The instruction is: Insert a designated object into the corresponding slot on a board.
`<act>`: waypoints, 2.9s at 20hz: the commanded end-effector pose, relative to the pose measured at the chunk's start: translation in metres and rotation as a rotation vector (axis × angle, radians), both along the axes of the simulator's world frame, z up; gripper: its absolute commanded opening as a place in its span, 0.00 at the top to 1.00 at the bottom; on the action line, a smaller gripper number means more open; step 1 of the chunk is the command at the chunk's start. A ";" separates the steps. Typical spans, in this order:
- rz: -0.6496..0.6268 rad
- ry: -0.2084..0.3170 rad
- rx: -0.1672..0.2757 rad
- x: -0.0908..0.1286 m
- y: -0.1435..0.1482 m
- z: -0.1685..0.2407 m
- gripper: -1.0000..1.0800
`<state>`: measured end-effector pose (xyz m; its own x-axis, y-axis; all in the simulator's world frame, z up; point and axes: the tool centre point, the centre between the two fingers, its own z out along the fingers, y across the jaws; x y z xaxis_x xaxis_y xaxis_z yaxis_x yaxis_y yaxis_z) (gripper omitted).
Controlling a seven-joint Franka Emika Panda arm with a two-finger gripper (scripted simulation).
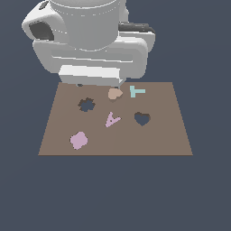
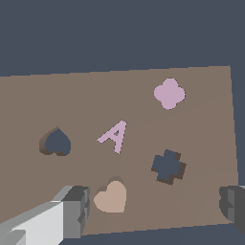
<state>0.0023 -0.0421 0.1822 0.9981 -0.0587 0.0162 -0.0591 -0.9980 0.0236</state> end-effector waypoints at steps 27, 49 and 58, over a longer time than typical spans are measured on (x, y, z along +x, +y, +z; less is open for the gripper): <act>-0.136 0.012 0.023 -0.070 0.037 -0.122 0.04; -0.146 0.013 0.026 -0.074 0.041 -0.149 0.04; -0.146 0.013 0.026 -0.074 0.041 -0.152 1.00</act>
<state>-0.0722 -0.0006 0.0306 0.9791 -0.2035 -0.0001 -0.2035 -0.9791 -0.0003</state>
